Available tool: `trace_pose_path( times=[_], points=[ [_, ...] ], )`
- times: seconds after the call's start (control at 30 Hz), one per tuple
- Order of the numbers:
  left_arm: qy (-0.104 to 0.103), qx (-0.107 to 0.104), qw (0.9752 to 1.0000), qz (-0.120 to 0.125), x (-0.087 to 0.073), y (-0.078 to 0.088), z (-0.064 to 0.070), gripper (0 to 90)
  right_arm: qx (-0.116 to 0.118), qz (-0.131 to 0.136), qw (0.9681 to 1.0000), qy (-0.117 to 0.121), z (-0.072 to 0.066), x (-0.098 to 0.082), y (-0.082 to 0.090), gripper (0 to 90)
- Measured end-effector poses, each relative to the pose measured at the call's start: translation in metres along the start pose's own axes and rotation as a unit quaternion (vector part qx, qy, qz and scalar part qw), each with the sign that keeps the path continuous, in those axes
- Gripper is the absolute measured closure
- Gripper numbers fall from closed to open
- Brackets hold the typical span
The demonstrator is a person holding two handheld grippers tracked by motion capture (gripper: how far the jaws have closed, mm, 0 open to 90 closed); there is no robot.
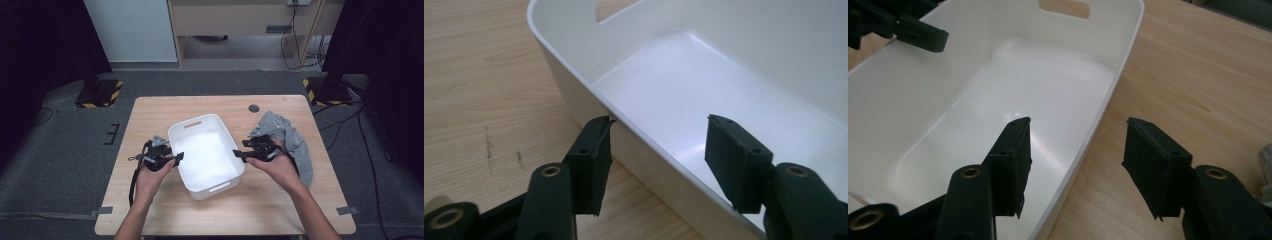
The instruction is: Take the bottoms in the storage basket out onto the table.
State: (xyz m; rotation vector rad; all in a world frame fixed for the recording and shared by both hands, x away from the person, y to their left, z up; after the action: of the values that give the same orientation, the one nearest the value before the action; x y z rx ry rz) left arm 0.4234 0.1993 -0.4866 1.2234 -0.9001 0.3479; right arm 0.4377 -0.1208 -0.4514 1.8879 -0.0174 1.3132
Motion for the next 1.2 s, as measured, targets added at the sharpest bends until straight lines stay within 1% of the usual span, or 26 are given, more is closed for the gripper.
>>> trace_pose_path(
  times=[0.07,0.1,0.17,0.27,0.3,0.33,0.37,0.4,0.43,0.5,0.53,0.57,0.6,0.63,0.67,0.73,0.87,1.0,1.07,1.2],
  points=[
    [-0.005,0.005,1.0,-0.001,0.002,-0.001,-0.002,45.8,-0.006,0.015,0.9999,-0.004,0.002,0.0,0.007,44.2],
    [-0.003,0.006,1.0,0.0,0.003,-0.002,-0.003,46.9,-0.01,0.022,0.9997,-0.007,0.004,0.0,0.01,44.0],
    [-0.005,0.004,1.0,0.0,0.004,-0.003,-0.005,48.2,-0.016,0.039,0.9989,-0.02,0.009,-0.001,0.017,43.9],
    [-0.01,0.004,0.9999,-0.001,0.006,-0.005,-0.008,49.8,-0.041,0.052,0.9973,-0.032,0.019,-0.005,0.024,43.9],
    [-0.009,0.004,0.9999,0.0,0.007,-0.005,-0.01,50.6,-0.049,0.052,0.9967,-0.038,0.022,-0.007,0.026,44.0],
    [-0.008,0.005,0.9999,0.002,0.007,-0.006,-0.011,51.7,-0.056,0.051,0.9964,-0.039,0.025,-0.009,0.026,44.1],
    [-0.015,0.008,0.9998,0.002,0.008,-0.008,-0.012,52.6,-0.062,0.049,0.9962,-0.036,0.027,-0.011,0.026,44.1],
    [-0.021,0.012,0.9997,-0.001,0.008,-0.009,-0.012,53.3,-0.076,0.046,0.9956,-0.032,0.029,-0.013,0.026,44.2],
    [-0.022,0.013,0.9997,-0.003,0.008,-0.011,-0.013,54.2,-0.085,0.039,0.9951,-0.029,0.031,-0.015,0.026,44.1],
    [-0.014,0.009,0.9999,-0.004,0.005,-0.016,-0.014,54.7,-0.096,0.036,0.9944,-0.025,0.033,-0.019,0.024,44.2],
    [-0.005,0.005,1.0,-0.001,0.004,-0.016,-0.016,54.6,-0.101,0.037,0.9937,-0.03,0.034,-0.021,0.022,44.2],
    [0.0,0.002,1.0,0.002,0.004,-0.017,-0.017,54.9,-0.1,0.035,0.9939,-0.029,0.034,-0.023,0.02,44.1],
    [-0.002,0.001,1.0,0.001,0.004,-0.017,-0.019,55.3,-0.101,0.034,0.994,-0.027,0.033,-0.024,0.019,44.1],
    [0.001,-0.001,1.0,0.001,0.005,-0.017,-0.021,56.0,-0.106,0.034,0.9935,-0.022,0.032,-0.026,0.017,44.1],
    [0.003,-0.003,1.0,0.006,0.006,-0.017,-0.023,57.5,-0.109,0.031,0.9934,-0.016,0.032,-0.027,0.015,43.7],
    [0.009,-0.006,0.9999,0.005,0.006,-0.016,-0.027,59.2,-0.126,0.032,0.9915,-0.008,0.034,-0.029,0.012,43.0],
    [0.011,-0.005,0.9999,0.006,0.006,-0.015,-0.032,60.7,-0.143,0.039,0.9889,-0.015,0.04,-0.032,0.013,41.2],
    [0.012,0.001,0.9999,0.008,0.007,-0.014,-0.034,62.7,-0.146,0.04,0.9882,-0.025,0.043,-0.037,0.016,40.8],
    [0.013,0.004,0.9999,0.009,0.008,-0.013,-0.036,64.1,-0.146,0.033,0.9885,-0.023,0.043,-0.04,0.016,40.5],
    [0.011,0.01,0.9998,0.011,0.009,-0.012,-0.04,66.5,-0.149,0.034,0.988,-0.026,0.045,-0.042,0.017,40.6]
  ],
)
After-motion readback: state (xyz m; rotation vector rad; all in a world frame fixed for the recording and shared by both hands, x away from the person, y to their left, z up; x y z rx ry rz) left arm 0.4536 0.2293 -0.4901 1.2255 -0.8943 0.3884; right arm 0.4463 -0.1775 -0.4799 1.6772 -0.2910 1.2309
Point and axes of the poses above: each handheld gripper's, and its own axes: y roughly backward along the jaws, x roughly out of its top, z roughly to its right, the point moved 3 cm from there along -y, roughly forward along the jaws, and after that the axes turned 4 degrees about x, right-handed, at the moved point
